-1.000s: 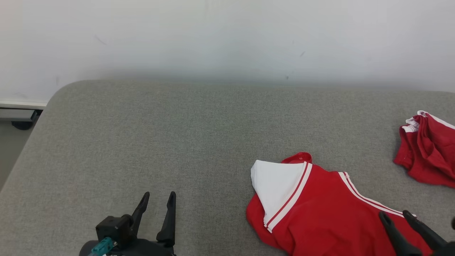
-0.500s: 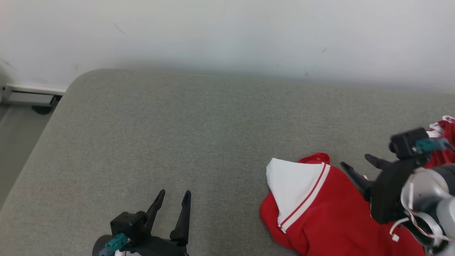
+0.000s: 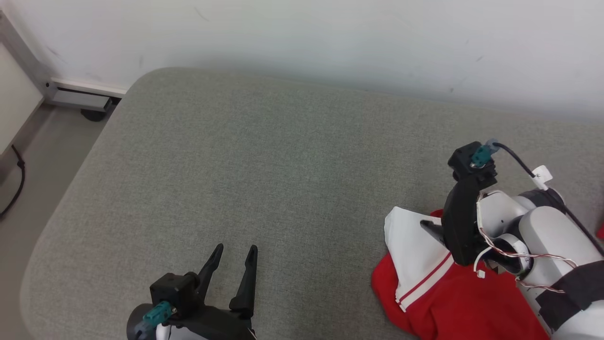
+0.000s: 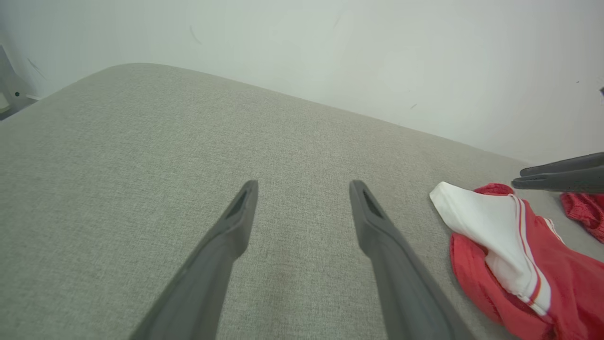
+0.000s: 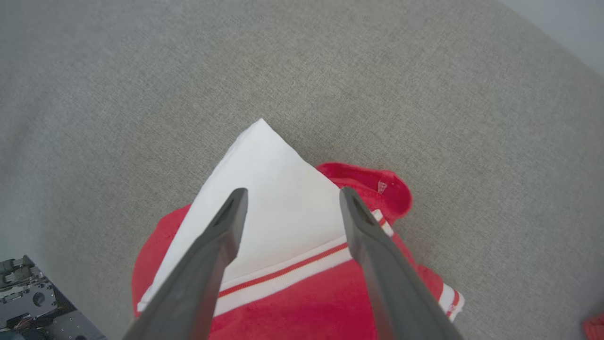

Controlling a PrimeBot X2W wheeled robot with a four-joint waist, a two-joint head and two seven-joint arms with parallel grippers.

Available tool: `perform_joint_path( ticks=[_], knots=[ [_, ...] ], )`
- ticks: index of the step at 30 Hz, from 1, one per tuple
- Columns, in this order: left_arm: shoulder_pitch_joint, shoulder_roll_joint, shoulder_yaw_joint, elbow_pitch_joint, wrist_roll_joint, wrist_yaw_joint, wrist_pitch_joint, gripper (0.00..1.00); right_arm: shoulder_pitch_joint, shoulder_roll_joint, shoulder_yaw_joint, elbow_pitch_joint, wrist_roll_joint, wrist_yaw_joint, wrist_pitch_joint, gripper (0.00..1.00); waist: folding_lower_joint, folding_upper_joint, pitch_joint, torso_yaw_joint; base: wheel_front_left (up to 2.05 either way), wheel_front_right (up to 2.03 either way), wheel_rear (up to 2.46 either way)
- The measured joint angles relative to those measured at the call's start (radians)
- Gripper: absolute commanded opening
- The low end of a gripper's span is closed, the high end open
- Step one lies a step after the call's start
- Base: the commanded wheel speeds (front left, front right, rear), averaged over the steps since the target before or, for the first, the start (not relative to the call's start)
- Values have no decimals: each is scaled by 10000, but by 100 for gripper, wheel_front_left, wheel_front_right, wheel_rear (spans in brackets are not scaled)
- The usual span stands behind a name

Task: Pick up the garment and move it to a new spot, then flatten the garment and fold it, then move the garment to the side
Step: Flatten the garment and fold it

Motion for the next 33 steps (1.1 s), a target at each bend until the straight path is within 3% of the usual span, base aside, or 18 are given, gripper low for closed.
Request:
perform_joint_path(
  ticks=[11, 13, 24, 30, 31, 32, 33],
  knots=[
    [-334, -61, -96, 119, -29, -88, -61, 100, -205, 353, 535, 1827, -98, 205, 144, 100, 0, 1, 254, 266, 0, 0, 0],
    [-335, -71, -86, 174, -33, -86, -88, 100, -297, 316, 665, 2011, -194, 247, -4, 0, 0, 0, 283, 285, 0, 0, 0],
    [-336, -54, 79, 336, -73, -82, -178, 100, -1482, 512, 685, 2357, -138, 374, -1714, 0, -2, 0, 204, 77, 0, 0, 0],
    [-336, -59, 73, 368, -73, -81, -222, 100, -1665, 474, 704, 2629, 104, 376, -2052, 0, -1, 0, 118, -70, 0, 0, 0],
    [-336, -65, 58, 374, -73, -81, -230, 100, -1650, 468, 708, 2708, 184, 376, -2056, 34, -1, 0, 102, -88, 0, 0, 0],
    [-336, -69, 44, 382, -73, -81, -234, 100, -1639, 468, 727, 2777, 276, 376, -2063, 100, -2, 0, 89, -103, 0, 0, 0],
    [-336, -71, 31, 399, -73, -82, -234, 100, -1628, 474, 757, 2815, 345, 376, -2067, 100, -1, 0, 79, -114, 0, 0, 0]
  ],
)
